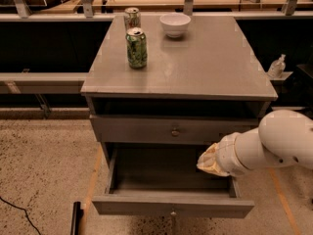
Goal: Close middle drawer
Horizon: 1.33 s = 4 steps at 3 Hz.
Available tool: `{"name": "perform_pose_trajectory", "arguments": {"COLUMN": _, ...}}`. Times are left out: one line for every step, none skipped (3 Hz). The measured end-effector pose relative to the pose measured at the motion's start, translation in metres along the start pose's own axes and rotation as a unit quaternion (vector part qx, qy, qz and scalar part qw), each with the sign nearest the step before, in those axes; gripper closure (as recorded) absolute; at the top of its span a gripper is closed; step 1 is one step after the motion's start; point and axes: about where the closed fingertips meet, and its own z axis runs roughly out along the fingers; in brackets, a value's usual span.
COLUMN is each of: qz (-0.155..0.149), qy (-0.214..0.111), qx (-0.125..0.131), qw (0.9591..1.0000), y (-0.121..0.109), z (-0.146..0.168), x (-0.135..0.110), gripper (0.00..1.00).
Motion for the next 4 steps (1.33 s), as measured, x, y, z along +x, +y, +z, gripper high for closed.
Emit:
{"name": "perform_pose_trajectory", "arguments": {"qz": -0.020, "qy": -0.015, "qx": 0.047, "qw": 0.9986, "y": 0.006, "z": 0.010, "x": 0.013, "gripper": 1.00}}
{"name": "perform_pose_trajectory", "arguments": {"qz": -0.052, "qy": -0.024, "qx": 0.088, "qw": 0.9945, "y": 0.000, "z": 0.018, "x": 0.023, "gripper": 1.00}}
{"name": "perform_pose_trajectory", "arguments": {"qz": -0.052, "qy": -0.024, "qx": 0.088, "qw": 0.9945, "y": 0.000, "z": 0.018, "x": 0.023, "gripper": 1.00}}
{"name": "perform_pose_trajectory", "arguments": {"qz": -0.043, "qy": -0.015, "qx": 0.101, "qw": 0.9939, "y": 0.001, "z": 0.022, "x": 0.030, "gripper": 1.00}}
